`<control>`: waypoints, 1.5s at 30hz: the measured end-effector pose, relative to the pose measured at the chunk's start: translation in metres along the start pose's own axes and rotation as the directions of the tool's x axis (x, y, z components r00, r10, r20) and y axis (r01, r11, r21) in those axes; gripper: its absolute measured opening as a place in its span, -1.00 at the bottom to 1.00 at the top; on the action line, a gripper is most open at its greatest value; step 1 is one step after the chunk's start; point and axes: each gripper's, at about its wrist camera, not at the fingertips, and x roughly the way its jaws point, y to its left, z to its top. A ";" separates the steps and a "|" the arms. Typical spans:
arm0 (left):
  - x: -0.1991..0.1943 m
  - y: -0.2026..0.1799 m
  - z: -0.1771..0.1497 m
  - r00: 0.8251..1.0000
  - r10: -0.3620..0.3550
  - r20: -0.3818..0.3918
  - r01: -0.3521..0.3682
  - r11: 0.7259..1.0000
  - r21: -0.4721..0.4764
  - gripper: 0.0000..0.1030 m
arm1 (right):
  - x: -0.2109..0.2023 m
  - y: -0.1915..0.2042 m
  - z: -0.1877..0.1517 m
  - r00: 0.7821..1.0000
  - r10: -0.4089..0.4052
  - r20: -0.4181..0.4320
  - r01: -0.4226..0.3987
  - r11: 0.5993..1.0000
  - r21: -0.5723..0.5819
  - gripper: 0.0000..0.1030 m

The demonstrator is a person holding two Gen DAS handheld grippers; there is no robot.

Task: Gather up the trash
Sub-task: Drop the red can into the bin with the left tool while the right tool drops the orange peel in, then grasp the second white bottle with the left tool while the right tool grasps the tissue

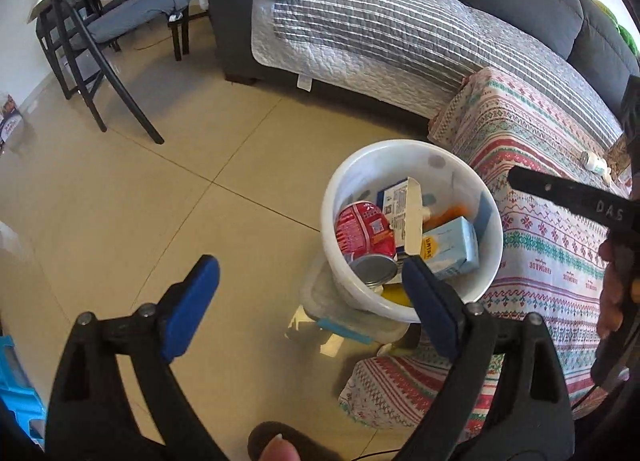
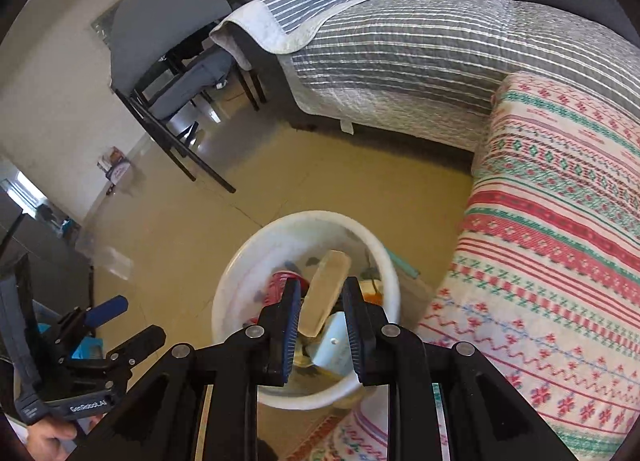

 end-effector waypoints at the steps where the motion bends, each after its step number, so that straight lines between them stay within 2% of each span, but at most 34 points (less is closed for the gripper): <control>1: -0.001 0.000 0.000 1.000 -0.003 0.002 0.003 1.000 -0.003 0.79 | 0.001 0.001 0.000 1.000 0.004 -0.002 -0.004 1.000 0.001 -0.53; 5: -0.003 -0.001 0.001 1.000 -0.007 0.010 0.007 1.000 0.000 0.79 | -0.003 0.002 0.001 1.000 -0.008 -0.003 0.008 1.000 0.004 -0.28; 7: -0.003 -0.003 0.001 1.000 -0.010 0.009 0.010 1.000 0.000 0.79 | -0.010 -0.001 0.001 1.000 -0.024 0.005 0.024 1.000 0.005 0.06; 9: -0.004 -0.005 0.001 1.000 -0.012 0.009 0.012 1.000 0.005 0.79 | -0.021 -0.007 0.000 0.999 -0.040 0.025 0.040 0.999 0.011 0.19; 14: -0.007 -0.016 0.001 1.000 -0.025 0.016 0.025 1.000 0.016 0.81 | -0.047 -0.027 -0.003 0.996 -0.083 0.031 0.082 0.996 0.020 0.42; 16: -0.007 -0.022 0.001 0.999 -0.033 0.017 0.033 0.999 0.018 0.89 | -0.057 -0.034 -0.004 0.994 -0.105 0.033 0.104 0.994 0.018 0.50; 19: -0.008 -0.035 0.000 0.999 -0.046 0.015 0.046 0.999 0.023 0.92 | -0.076 -0.049 -0.010 0.988 -0.147 0.046 0.146 0.989 0.024 0.65; 28: -0.001 -0.098 -0.003 0.994 -0.107 -0.028 0.109 0.990 0.090 0.93 | -0.139 -0.116 -0.025 0.957 -0.286 0.049 0.282 0.957 0.072 0.70; 35: -0.007 -0.161 -0.001 0.986 -0.165 -0.023 0.166 0.970 0.177 0.93 | -0.186 -0.200 -0.037 0.909 -0.415 0.043 0.403 0.899 0.171 0.70; 37: -0.006 -0.185 0.002 0.985 -0.171 -0.027 0.173 0.960 0.221 0.93 | -0.197 -0.223 -0.033 0.895 -0.445 0.023 0.432 0.880 0.200 0.70; 40: -0.002 -0.222 0.010 0.985 -0.167 -0.030 0.169 0.939 0.301 0.93 | -0.214 -0.254 -0.028 0.893 -0.448 0.042 0.425 0.870 0.249 0.70; 45: 0.013 -0.286 0.029 0.983 -0.177 -0.037 0.177 0.893 0.415 0.93 | -0.234 -0.308 -0.031 0.860 -0.509 0.041 0.467 0.817 0.338 0.70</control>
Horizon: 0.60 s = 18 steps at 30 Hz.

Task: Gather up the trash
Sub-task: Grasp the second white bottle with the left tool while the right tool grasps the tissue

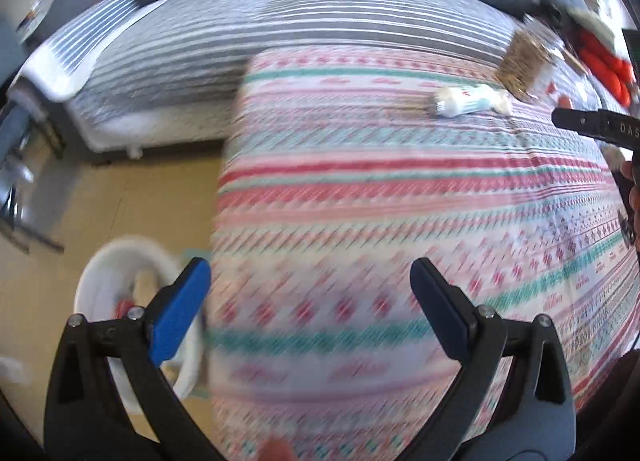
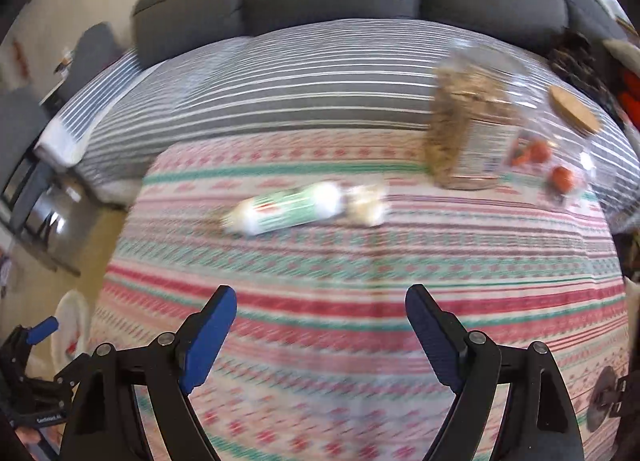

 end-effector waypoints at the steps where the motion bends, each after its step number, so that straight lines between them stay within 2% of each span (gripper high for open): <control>1: 0.006 -0.011 0.010 1.000 -0.001 0.001 0.001 1.000 0.026 0.93 | 0.003 -0.010 0.002 1.000 -0.011 0.000 0.011 1.000 0.019 0.70; 3: 0.017 -0.033 0.028 1.000 -0.009 0.002 0.009 0.997 0.077 0.93 | 0.014 -0.032 0.005 0.999 -0.021 -0.024 0.023 0.996 0.085 0.70; 5: 0.029 -0.056 0.045 1.000 -0.009 0.003 0.009 0.992 0.130 0.93 | 0.025 -0.050 0.008 0.999 0.007 -0.051 0.000 0.992 0.130 0.70; 9: 0.051 -0.096 0.076 1.000 -0.022 -0.002 0.022 0.975 0.219 0.93 | 0.040 -0.073 0.008 0.998 0.018 -0.067 -0.008 0.988 0.152 0.70; 13: 0.072 -0.132 0.105 1.000 0.004 0.012 -0.007 0.949 0.315 0.92 | 0.058 -0.096 0.006 0.998 0.010 -0.067 0.001 0.986 0.165 0.70; 15: 0.081 -0.145 0.117 1.000 0.005 0.021 -0.012 0.940 0.342 0.83 | 0.066 -0.102 0.005 0.998 0.006 -0.070 0.006 0.985 0.172 0.70; 18: 0.101 -0.158 0.135 1.000 -0.012 -0.008 0.014 0.936 0.351 0.53 | 0.075 -0.108 0.006 0.998 0.001 -0.063 0.009 0.987 0.163 0.70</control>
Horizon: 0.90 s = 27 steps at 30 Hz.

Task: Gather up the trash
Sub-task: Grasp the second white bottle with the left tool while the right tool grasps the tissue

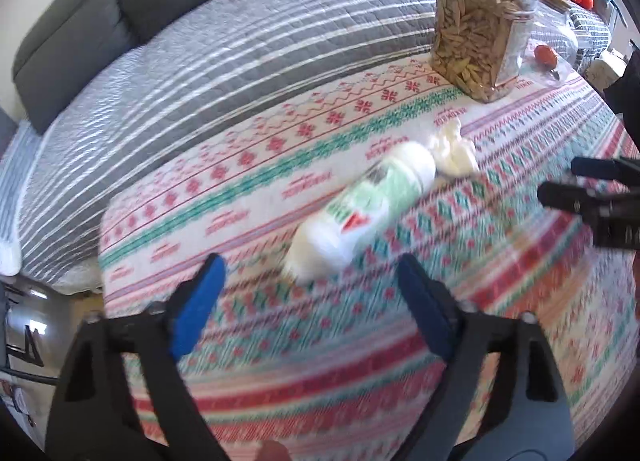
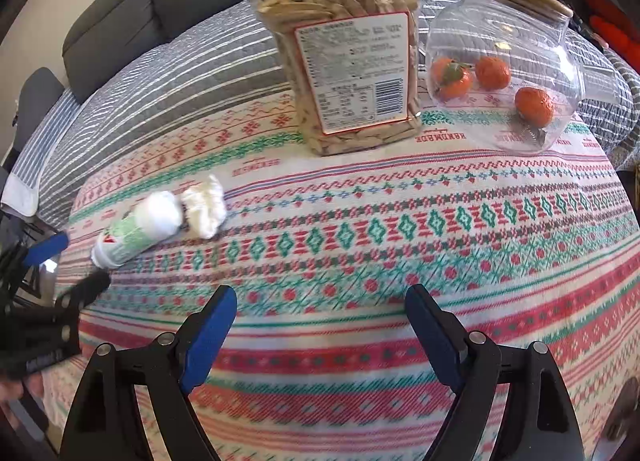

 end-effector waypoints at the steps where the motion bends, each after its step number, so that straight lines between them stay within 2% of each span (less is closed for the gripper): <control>1: 0.008 -0.001 0.006 1.000 -0.011 -0.016 0.011 1.000 -0.002 0.43 | 0.001 -0.001 0.001 1.000 0.007 0.010 -0.007 1.000 -0.006 0.70; 4: 0.026 -0.005 0.018 0.997 -0.063 -0.050 0.063 0.998 -0.002 0.23 | 0.003 0.000 0.005 0.999 0.028 0.034 -0.028 0.999 -0.020 0.68; 8: 0.039 -0.008 0.028 0.991 -0.125 -0.042 0.125 0.992 0.007 0.22 | 0.010 0.004 0.011 0.998 0.039 0.055 -0.037 0.999 -0.038 0.57; 10: 0.045 -0.008 0.031 0.985 -0.168 -0.047 0.168 0.986 -0.001 0.22 | 0.014 0.011 0.017 0.997 0.039 0.065 -0.036 0.998 -0.046 0.44; 13: 0.051 -0.004 0.034 0.976 -0.214 -0.044 0.213 0.977 -0.015 0.22 | 0.018 0.020 0.021 0.996 0.058 0.070 -0.054 0.996 -0.068 0.34; 16: 0.050 0.010 0.039 0.966 -0.259 -0.022 0.257 0.963 -0.083 0.22 | 0.023 0.027 0.022 0.996 0.046 0.078 -0.039 0.995 -0.089 0.32; 20: 0.053 0.013 0.043 0.952 -0.306 -0.010 0.303 0.945 -0.120 0.22 | 0.024 0.027 0.021 0.995 0.049 0.090 -0.043 0.997 -0.068 0.31; 23: 0.056 0.008 0.041 0.949 -0.315 0.013 0.313 0.941 -0.130 0.12 | 0.024 0.031 0.021 0.995 0.049 0.091 -0.042 0.996 -0.083 0.22; 24: 0.054 0.008 0.039 0.949 -0.315 0.028 0.315 0.938 -0.141 -0.17 | 0.025 0.034 0.022 0.994 0.055 0.090 -0.047 0.995 -0.088 0.18; 27: 0.049 0.015 0.027 0.947 -0.316 0.053 0.319 0.916 -0.245 -0.20 | 0.028 0.047 0.026 0.992 0.092 0.083 -0.082 0.991 -0.109 0.07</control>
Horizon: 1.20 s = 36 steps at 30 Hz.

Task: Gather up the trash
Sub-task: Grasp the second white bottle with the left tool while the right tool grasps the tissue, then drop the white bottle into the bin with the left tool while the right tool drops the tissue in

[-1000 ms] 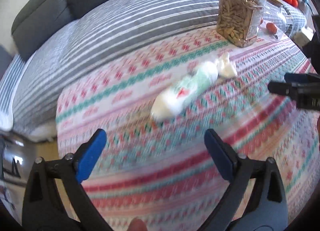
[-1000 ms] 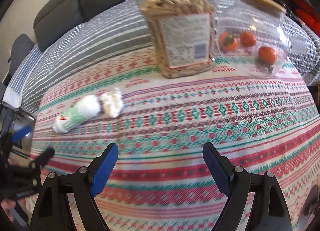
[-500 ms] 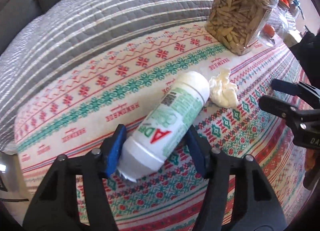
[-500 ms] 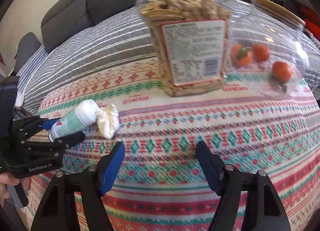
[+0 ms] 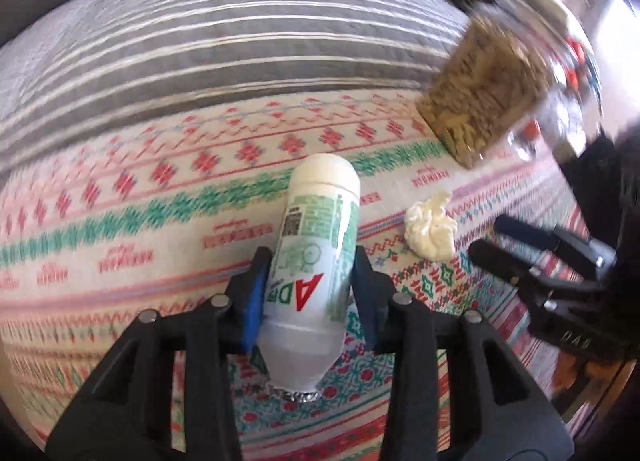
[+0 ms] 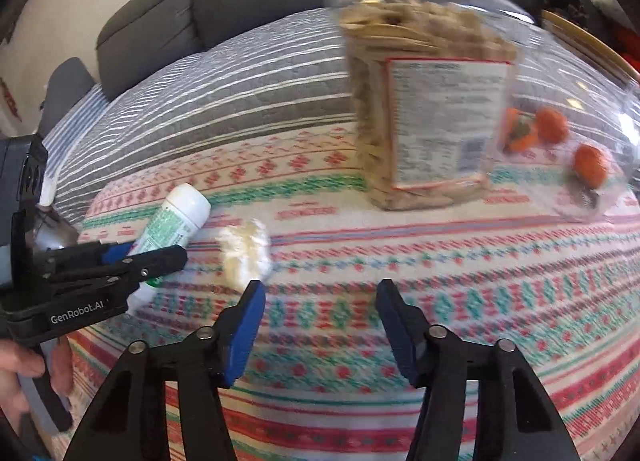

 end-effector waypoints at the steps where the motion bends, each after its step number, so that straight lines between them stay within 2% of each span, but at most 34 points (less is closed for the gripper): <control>1: -0.004 0.003 -0.004 1.000 -0.004 0.010 0.004 1.000 -0.024 -0.20 | 0.002 0.005 0.002 1.000 0.008 -0.002 -0.008 1.000 -0.015 0.03; 5: -0.024 0.011 -0.023 0.999 -0.011 0.043 0.014 0.996 -0.087 -0.21 | 0.014 0.034 0.010 0.999 0.038 -0.012 -0.039 0.996 -0.085 -0.06; 6: -0.029 0.014 -0.028 0.999 -0.012 0.047 0.016 0.995 -0.099 -0.21 | 0.019 0.040 0.011 0.999 0.036 -0.021 -0.038 0.995 -0.096 -0.17; 8: -0.040 0.014 -0.042 0.998 0.007 0.054 -0.002 0.995 -0.103 -0.21 | 0.026 0.054 0.009 1.000 -0.002 -0.020 -0.001 0.989 -0.149 -0.52; 9: -0.045 0.013 -0.049 0.998 0.019 0.056 -0.013 0.995 -0.099 -0.21 | 0.027 0.057 0.007 0.999 0.006 -0.036 -0.012 0.986 -0.164 -0.56; 13: -0.076 0.019 -0.082 0.997 0.057 0.061 -0.049 0.992 -0.114 -0.21 | 0.018 0.062 -0.002 0.997 0.044 -0.058 -0.053 0.985 -0.162 -0.57; 16: -0.102 0.028 -0.104 0.995 0.075 0.062 -0.066 0.988 -0.137 -0.21 | -0.001 0.067 -0.012 0.997 0.037 -0.062 -0.048 0.982 -0.183 -0.57; 21: -0.153 0.042 -0.139 0.991 0.103 0.081 -0.090 0.984 -0.154 -0.21 | -0.049 0.082 -0.029 0.998 0.032 -0.047 -0.042 0.975 -0.218 -0.57; 25: -0.195 0.052 -0.172 0.987 0.110 0.114 -0.087 0.978 -0.189 -0.21 | -0.090 0.092 -0.046 0.998 0.061 -0.029 -0.065 0.978 -0.198 -0.57; 30: -0.235 0.073 -0.217 0.981 0.123 0.148 -0.086 0.969 -0.232 -0.21 | -0.136 0.114 -0.071 0.996 0.091 -0.005 -0.089 0.962 -0.259 -0.57; 33: -0.248 0.089 -0.242 0.978 0.134 0.157 -0.088 0.958 -0.272 -0.21 | -0.157 0.137 -0.087 0.991 0.131 0.007 -0.122 0.942 -0.311 -0.57; 36: -0.255 0.111 -0.256 0.981 0.129 0.143 -0.071 0.933 -0.353 -0.22 | -0.163 0.164 -0.103 0.984 0.178 -0.006 -0.170 0.927 -0.333 -0.56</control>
